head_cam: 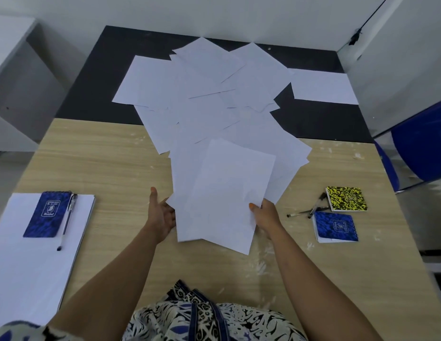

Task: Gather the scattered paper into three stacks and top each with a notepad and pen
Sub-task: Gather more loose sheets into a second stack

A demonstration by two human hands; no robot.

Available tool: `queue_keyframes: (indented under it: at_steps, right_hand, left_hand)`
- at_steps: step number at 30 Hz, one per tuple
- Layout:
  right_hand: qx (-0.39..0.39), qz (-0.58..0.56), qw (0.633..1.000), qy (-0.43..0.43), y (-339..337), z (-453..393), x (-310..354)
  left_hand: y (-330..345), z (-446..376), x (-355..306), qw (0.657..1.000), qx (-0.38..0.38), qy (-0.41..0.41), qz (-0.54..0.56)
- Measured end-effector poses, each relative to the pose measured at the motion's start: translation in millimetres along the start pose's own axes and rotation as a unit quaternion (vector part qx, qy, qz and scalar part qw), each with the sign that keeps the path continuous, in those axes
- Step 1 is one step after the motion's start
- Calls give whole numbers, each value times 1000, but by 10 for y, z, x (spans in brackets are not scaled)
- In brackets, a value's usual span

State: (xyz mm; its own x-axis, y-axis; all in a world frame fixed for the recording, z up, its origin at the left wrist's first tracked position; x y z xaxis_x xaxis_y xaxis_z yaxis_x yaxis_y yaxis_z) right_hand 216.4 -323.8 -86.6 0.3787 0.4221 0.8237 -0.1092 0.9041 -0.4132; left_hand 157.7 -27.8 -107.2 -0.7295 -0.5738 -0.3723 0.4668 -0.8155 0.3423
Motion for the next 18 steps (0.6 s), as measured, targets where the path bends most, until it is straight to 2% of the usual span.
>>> queue_keyframes:
  at_steps: [4,7,9,11,14,18]
  right_hand:
    - [0,-9,1000,-3,-65,-53,58]
    - [29,60,998,-21,-83,-133,148]
    - [56,125,990,-27,-68,-177,208]
    - [67,178,981,-35,-60,-218,262]
    - [5,207,976,-60,-135,-261,390]
    - [-69,198,973,-93,-145,-278,526]
  left_hand:
    - [-21,-45,-5,1000,4,1,9]
    - [-13,-85,-12,1000,24,-2,18]
    - [18,-84,-14,999,33,2,-22]
    - [0,-93,-35,995,8,28,-98]
    - [-64,-111,-80,989,-31,66,-132]
    - [-88,-104,-92,987,-53,69,-135]
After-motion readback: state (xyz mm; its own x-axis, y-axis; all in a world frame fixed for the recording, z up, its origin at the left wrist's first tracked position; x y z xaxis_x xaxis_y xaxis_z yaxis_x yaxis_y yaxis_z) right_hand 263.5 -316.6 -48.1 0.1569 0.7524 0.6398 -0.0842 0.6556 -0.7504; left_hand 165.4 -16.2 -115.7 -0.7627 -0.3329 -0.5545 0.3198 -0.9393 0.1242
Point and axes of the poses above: each hand's wrist, its own z-axis away from the middle knuckle, its own y-axis out of the palm, x = y × z, the point moved 10 cm from there along -z, towards the middle knuckle, and after that the axes turned 12 degrees about -y, right-handed, at the moved point
